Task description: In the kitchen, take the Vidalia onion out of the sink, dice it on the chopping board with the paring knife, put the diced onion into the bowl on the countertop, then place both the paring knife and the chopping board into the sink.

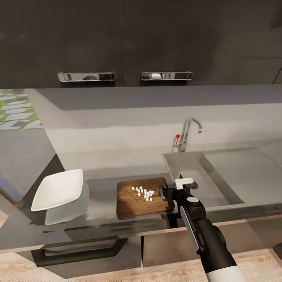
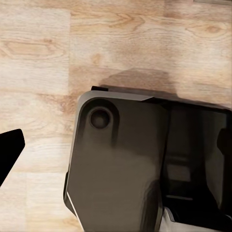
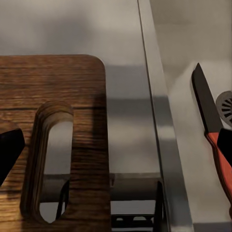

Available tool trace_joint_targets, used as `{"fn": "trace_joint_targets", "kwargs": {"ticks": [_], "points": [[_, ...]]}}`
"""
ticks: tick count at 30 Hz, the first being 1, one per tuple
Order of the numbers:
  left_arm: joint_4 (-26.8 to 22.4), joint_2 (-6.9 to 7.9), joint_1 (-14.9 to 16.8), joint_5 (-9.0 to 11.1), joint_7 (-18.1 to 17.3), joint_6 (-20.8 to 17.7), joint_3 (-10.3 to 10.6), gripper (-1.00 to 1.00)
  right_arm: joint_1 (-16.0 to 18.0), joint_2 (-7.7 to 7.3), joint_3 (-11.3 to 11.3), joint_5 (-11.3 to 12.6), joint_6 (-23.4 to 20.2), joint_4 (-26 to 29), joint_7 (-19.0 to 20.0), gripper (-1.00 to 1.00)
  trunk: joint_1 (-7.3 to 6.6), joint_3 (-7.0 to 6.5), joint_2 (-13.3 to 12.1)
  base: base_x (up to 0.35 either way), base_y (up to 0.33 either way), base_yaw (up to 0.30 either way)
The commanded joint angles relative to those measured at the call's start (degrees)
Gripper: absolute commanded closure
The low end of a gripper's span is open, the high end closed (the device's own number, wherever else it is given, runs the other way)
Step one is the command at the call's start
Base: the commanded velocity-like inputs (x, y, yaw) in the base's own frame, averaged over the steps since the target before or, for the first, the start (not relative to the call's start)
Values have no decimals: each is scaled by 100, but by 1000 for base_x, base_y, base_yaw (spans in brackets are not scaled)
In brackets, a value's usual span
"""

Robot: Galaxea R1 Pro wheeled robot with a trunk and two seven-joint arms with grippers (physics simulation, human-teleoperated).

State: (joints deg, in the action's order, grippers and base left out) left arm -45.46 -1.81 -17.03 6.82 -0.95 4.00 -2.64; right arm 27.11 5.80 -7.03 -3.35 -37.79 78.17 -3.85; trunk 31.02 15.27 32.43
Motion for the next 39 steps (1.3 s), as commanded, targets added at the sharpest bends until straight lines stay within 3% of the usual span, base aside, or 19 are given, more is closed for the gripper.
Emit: {"fn": "trace_joint_targets", "kwargs": {"ticks": [1,39], "points": [[-7,-4,-3,56,-10,5,-8,-100,5,0,-9,-34,-35,5,-10,-100,2,17,8,0,0,0],[46,-10,-3,56,-10,5,-8,-100,5,11,-17,-34,-35,-48,-11,-100,2,349,8,13,-3,0]]}}
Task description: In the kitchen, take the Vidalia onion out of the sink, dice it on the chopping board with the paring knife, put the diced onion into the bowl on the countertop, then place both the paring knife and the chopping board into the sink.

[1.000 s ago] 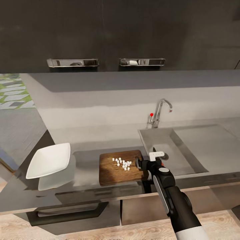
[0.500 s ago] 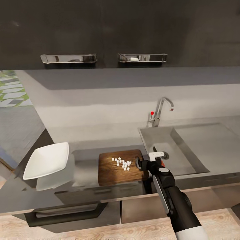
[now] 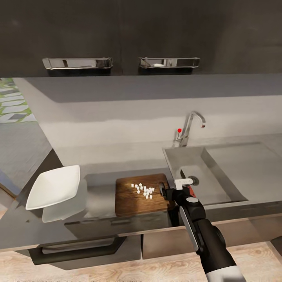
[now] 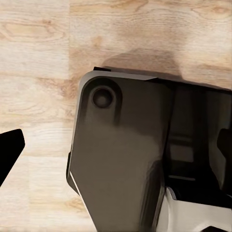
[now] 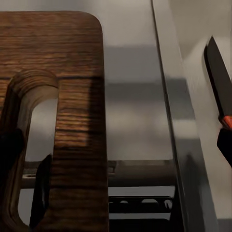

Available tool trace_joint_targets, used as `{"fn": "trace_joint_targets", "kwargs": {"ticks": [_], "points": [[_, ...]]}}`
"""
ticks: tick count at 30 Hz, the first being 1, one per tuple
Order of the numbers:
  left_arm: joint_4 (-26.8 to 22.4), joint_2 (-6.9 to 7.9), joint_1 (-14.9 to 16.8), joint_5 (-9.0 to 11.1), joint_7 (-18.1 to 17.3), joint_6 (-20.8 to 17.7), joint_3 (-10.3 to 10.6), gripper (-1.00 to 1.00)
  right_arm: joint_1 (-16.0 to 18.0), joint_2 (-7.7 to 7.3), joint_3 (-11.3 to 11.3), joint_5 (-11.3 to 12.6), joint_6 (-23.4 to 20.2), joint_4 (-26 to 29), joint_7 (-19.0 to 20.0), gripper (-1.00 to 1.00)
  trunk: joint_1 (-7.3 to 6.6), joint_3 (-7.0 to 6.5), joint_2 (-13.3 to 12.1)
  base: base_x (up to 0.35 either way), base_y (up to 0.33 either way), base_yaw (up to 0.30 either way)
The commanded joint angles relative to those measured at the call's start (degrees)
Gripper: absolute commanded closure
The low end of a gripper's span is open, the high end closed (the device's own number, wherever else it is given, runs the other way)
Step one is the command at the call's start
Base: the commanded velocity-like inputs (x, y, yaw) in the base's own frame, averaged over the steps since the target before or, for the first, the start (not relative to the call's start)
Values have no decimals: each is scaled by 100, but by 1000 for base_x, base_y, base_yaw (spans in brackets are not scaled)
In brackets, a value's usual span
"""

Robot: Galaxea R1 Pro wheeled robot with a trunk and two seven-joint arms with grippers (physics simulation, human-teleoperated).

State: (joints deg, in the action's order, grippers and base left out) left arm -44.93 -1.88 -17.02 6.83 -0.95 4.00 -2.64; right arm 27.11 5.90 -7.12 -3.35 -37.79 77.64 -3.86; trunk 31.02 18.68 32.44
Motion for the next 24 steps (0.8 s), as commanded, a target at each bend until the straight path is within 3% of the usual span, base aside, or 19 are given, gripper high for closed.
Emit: {"fn": "trace_joint_targets", "kwargs": {"ticks": [1,13,24], "points": [[-7,-4,-3,56,-10,5,-9,-100,5,0,-9,-34,-35,-1,-10,-100,2,16,8,0,0,0],[-7,-4,-3,56,-10,5,-9,-100,5,2,-9,-34,-35,-21,-10,-100,2,120,8,0,0,0],[-7,-2,-3,56,-10,5,-9,-100,5,-10,-5,-34,-35,-21,-10,-100,2,126,8,0,0,0]]}}
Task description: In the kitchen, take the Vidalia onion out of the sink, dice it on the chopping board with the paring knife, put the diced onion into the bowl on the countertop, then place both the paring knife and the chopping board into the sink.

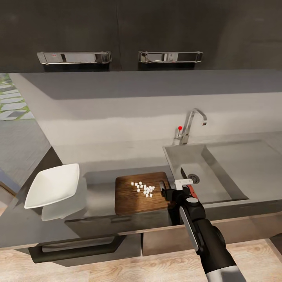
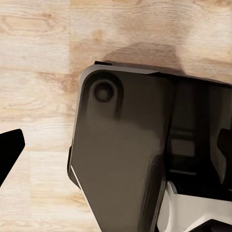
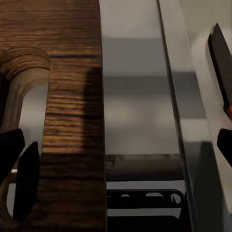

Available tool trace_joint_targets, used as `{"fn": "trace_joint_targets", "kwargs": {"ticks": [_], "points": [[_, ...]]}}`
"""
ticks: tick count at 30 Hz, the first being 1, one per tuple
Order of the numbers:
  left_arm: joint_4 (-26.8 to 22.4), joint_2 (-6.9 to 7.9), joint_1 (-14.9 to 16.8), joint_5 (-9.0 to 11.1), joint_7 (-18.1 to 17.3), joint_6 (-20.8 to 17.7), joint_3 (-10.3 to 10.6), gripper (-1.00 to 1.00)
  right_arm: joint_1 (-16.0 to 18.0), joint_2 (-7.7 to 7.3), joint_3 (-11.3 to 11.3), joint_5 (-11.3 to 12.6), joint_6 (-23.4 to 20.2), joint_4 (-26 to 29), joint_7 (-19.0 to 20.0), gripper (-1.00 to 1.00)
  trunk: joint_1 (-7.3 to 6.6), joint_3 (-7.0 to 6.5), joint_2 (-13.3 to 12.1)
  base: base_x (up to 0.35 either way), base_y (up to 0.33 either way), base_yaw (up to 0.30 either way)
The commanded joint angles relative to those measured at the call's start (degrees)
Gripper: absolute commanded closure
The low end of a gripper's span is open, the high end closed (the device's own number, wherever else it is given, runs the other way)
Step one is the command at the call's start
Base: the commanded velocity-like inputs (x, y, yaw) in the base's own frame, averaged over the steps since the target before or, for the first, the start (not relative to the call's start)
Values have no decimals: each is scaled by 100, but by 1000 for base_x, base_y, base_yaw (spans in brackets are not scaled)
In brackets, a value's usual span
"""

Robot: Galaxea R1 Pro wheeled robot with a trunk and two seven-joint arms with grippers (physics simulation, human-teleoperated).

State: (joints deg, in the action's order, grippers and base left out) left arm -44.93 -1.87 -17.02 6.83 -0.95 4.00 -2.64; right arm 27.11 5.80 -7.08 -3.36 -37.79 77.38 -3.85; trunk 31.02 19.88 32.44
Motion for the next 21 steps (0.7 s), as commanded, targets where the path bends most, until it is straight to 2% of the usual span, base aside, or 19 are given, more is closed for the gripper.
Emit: {"fn": "trace_joint_targets", "kwargs": {"ticks": [1,21], "points": [[-7,-3,-3,56,-10,5,-9,-100,5,0,-10,-33,-35,6,-10,100,2,7,8,0,0,0],[-13,-1,-3,56,-10,5,-9,-100,5,9,-12,-33,-44,14,-10,100,2,-27,8,0,0,0]]}}
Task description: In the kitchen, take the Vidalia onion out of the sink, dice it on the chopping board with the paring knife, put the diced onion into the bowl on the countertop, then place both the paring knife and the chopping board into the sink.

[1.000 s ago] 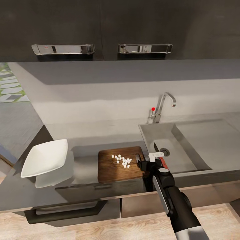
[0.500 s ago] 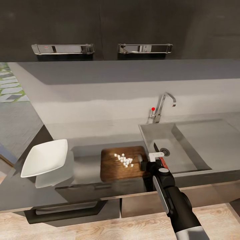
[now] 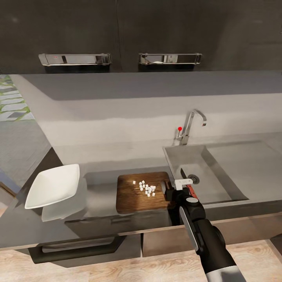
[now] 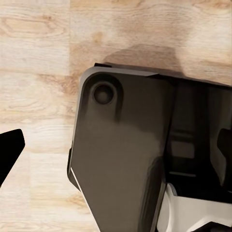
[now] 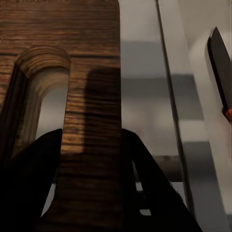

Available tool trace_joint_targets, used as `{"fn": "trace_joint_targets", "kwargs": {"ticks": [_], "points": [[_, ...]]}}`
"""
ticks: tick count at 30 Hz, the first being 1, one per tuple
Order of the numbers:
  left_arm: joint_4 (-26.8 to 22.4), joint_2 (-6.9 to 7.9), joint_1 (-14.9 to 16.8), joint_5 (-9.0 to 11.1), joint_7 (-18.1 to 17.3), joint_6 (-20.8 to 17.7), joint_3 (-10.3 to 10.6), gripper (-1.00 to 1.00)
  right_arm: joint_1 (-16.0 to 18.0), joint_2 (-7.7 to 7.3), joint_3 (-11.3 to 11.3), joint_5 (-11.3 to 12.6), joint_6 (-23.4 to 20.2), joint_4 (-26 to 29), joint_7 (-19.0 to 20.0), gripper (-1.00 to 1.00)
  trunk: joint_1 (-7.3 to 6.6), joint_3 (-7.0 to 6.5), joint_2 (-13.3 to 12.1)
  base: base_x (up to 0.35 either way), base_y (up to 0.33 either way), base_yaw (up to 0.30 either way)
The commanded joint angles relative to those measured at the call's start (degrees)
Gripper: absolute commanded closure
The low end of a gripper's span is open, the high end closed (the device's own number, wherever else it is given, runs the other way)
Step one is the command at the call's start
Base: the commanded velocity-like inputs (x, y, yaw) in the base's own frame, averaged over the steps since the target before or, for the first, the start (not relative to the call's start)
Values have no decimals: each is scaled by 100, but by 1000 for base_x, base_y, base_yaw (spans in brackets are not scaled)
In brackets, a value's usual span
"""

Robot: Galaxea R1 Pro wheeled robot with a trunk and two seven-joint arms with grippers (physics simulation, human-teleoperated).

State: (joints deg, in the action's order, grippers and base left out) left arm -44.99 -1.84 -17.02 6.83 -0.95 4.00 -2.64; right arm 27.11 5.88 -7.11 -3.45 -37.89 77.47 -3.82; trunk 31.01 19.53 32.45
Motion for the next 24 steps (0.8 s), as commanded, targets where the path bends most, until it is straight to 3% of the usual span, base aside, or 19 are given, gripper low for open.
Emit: {"fn": "trace_joint_targets", "kwargs": {"ticks": [1,24], "points": [[-8,-6,-3,56,-10,5,-8,-100,5,0,-8,-24,-34,5,-14,100,3,-2,7,0,0,0],[-2,-8,-3,56,-10,5,-8,-100,5,0,-9,-24,-43,5,-14,100,3,-212,7,0,0,0]]}}
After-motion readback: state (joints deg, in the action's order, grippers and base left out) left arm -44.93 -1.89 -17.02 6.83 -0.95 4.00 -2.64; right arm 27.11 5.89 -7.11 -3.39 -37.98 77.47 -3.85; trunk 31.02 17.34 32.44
